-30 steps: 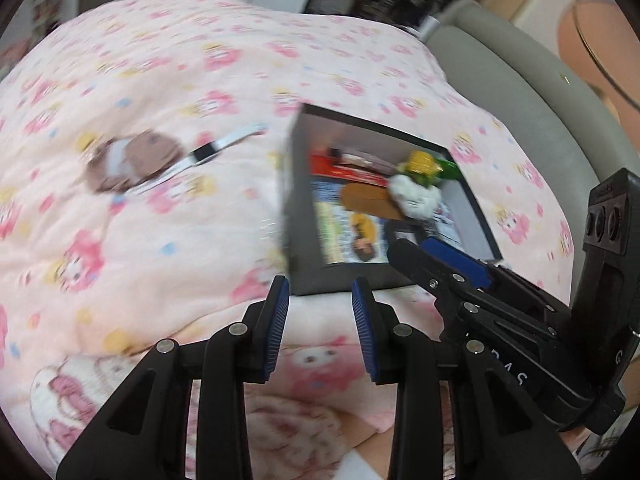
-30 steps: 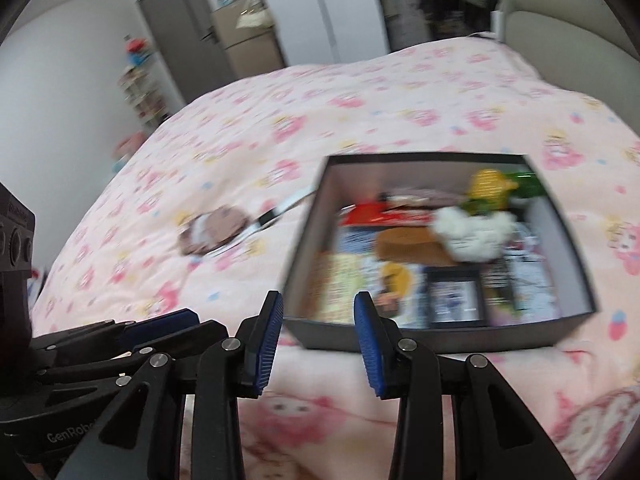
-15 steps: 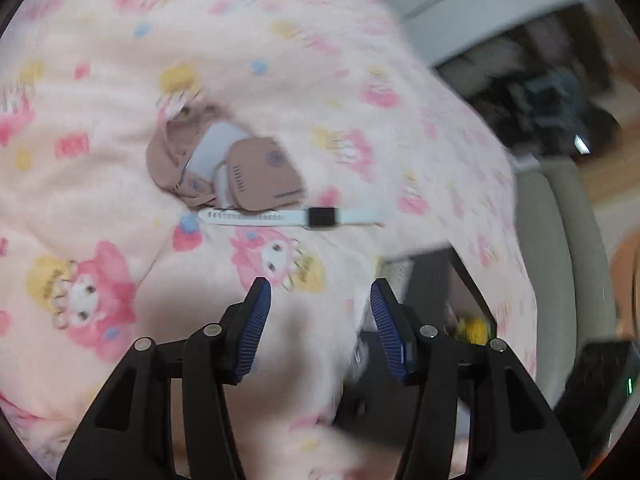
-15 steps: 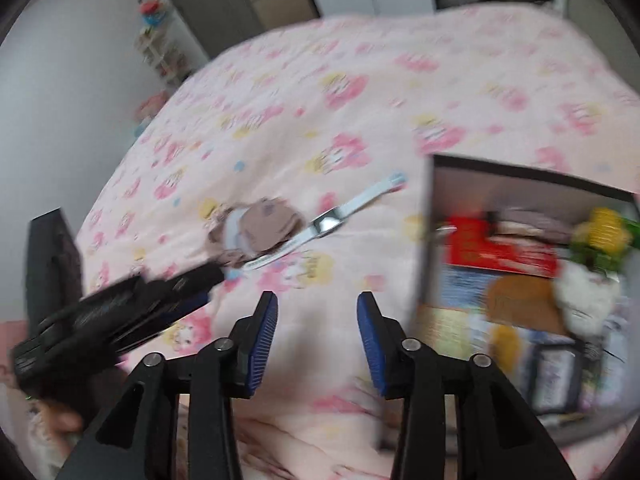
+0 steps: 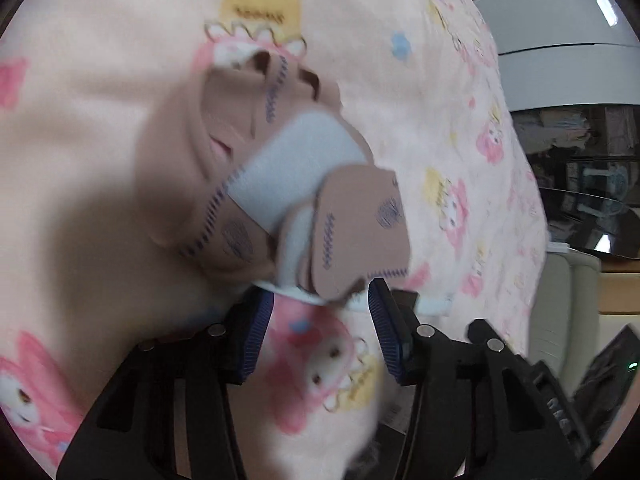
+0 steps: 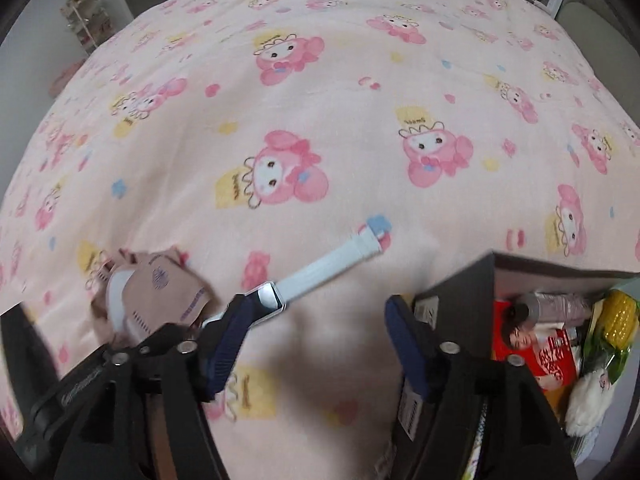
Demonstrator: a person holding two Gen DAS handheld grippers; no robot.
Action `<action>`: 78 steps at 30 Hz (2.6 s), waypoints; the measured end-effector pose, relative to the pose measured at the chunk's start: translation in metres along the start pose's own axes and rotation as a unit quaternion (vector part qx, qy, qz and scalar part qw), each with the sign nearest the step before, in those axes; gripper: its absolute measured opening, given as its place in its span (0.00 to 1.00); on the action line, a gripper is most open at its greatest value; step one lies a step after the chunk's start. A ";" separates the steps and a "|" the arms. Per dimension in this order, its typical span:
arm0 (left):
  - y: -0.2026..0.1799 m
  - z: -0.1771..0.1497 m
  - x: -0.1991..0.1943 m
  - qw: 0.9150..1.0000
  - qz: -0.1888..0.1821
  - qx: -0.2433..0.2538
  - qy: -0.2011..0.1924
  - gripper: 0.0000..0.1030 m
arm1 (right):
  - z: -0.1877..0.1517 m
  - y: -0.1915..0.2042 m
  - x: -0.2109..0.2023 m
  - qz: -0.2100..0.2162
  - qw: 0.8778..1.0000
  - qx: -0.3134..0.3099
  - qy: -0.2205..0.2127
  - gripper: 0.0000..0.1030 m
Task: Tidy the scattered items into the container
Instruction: 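Withdraw the left gripper and move it to the white smartwatch, then grasp the white smartwatch strap with the left gripper and lift it, then carry the smartwatch in the left gripper up over the box rim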
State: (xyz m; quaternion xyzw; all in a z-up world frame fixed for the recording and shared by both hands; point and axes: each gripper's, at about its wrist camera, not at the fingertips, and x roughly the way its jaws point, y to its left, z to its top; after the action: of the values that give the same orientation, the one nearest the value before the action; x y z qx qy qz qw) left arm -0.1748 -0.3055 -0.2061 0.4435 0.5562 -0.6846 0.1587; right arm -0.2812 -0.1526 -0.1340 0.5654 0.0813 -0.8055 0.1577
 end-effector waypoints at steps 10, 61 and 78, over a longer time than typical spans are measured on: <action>0.015 -0.004 -0.004 1.000 0.000 -0.018 -0.003 0.22 | -0.017 -0.012 0.054 0.064 0.992 0.076 0.075 0.67; -0.013 -0.166 -0.095 0.937 -0.212 0.252 0.118 0.08 | -0.220 -0.121 -0.183 0.209 0.965 0.084 -0.136 0.04; -0.012 -0.208 -0.100 0.919 -0.210 0.301 0.147 0.09 | -0.278 -0.166 -0.190 0.251 0.953 0.115 -0.123 0.04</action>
State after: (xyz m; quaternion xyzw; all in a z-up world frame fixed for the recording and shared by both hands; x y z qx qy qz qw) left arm -0.0389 -0.1414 -0.1178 0.4396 0.4215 -0.7640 -0.2130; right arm -0.0339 0.1200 -0.0605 0.4783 -0.1761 -0.8073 0.2975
